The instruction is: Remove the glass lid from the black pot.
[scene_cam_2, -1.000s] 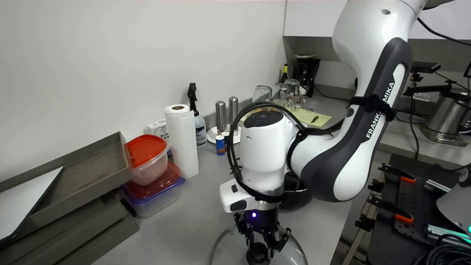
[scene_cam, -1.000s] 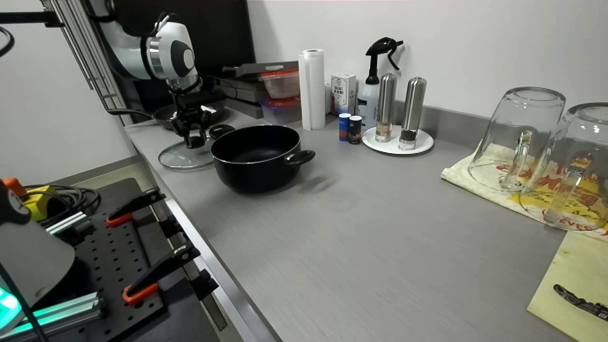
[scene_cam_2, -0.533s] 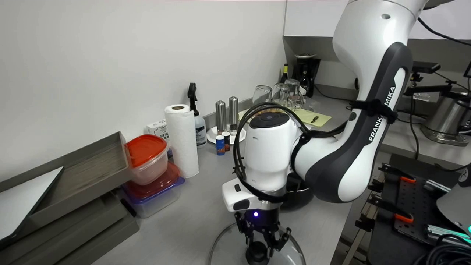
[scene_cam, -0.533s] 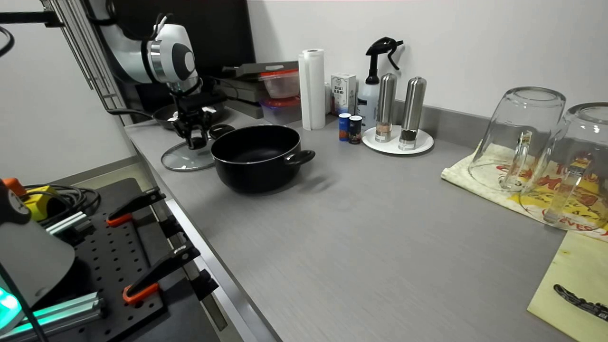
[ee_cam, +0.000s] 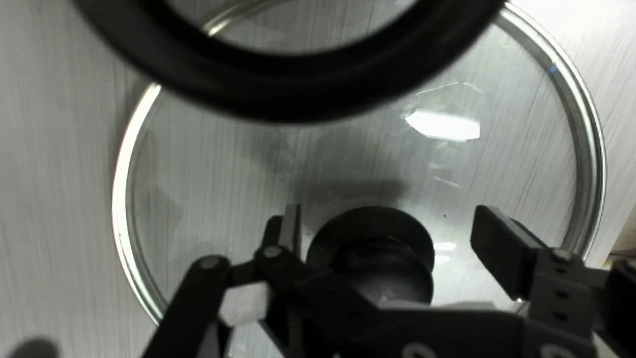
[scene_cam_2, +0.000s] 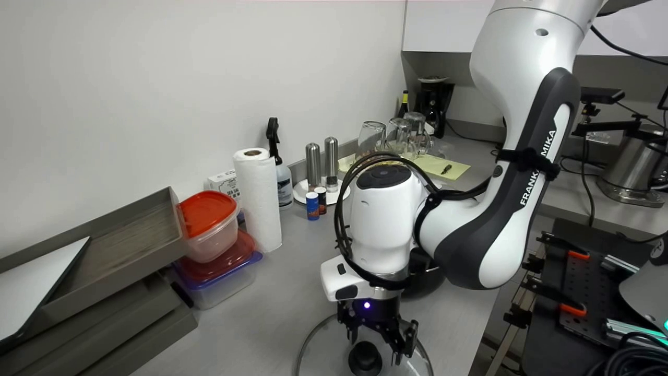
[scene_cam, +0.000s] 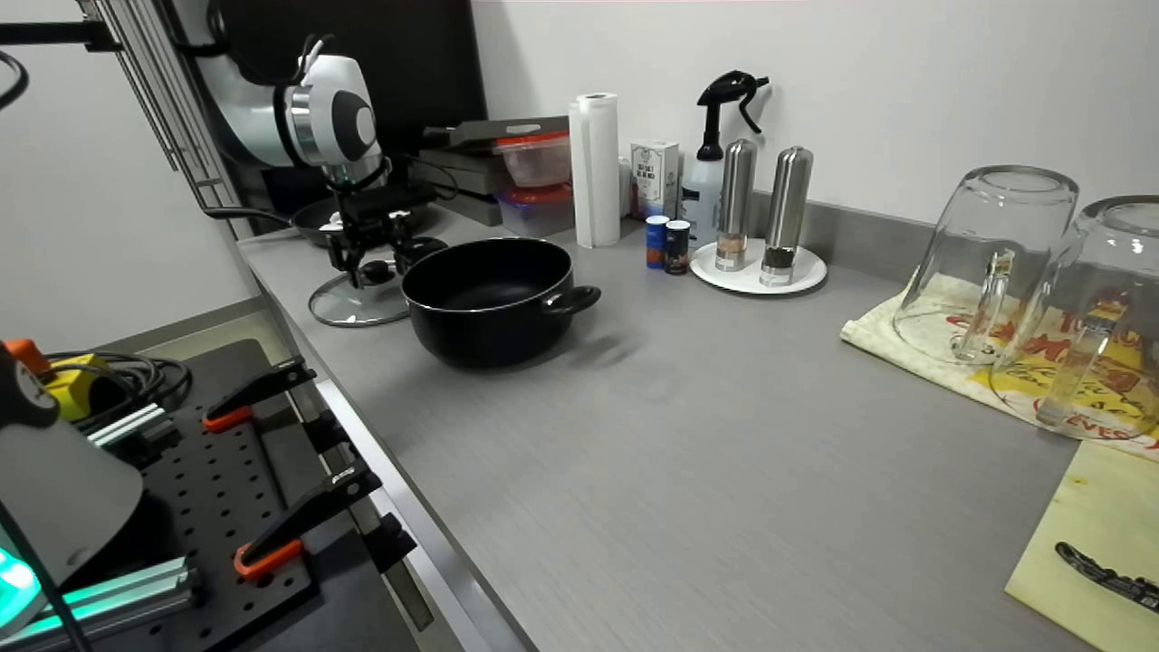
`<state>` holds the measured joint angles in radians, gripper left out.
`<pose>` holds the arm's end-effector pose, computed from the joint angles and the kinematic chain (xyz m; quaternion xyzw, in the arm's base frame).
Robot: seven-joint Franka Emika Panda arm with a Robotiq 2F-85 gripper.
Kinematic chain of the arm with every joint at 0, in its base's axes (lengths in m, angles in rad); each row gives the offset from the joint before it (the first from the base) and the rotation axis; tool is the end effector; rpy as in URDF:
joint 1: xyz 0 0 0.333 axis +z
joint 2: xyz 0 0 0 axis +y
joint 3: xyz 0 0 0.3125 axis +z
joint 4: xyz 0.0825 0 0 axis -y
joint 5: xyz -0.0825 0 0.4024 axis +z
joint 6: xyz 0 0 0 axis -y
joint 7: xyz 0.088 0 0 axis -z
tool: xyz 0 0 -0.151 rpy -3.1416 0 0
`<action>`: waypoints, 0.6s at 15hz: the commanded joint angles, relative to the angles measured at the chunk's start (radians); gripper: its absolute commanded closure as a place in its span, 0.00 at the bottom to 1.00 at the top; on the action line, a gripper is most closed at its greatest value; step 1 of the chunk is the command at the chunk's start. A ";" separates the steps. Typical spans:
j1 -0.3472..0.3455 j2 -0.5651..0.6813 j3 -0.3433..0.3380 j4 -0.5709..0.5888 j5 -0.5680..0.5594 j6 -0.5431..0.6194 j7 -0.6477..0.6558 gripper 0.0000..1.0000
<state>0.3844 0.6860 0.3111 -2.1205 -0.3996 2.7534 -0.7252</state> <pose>0.4108 0.3832 0.0345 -0.6499 -0.7597 -0.0049 0.0232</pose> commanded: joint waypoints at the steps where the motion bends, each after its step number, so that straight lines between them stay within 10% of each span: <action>1: 0.012 0.004 -0.012 -0.009 -0.029 0.024 0.038 0.00; 9: 0.016 -0.083 0.002 -0.015 -0.031 0.078 0.047 0.00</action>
<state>0.3862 0.6578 0.3198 -2.1186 -0.3998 2.7986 -0.7214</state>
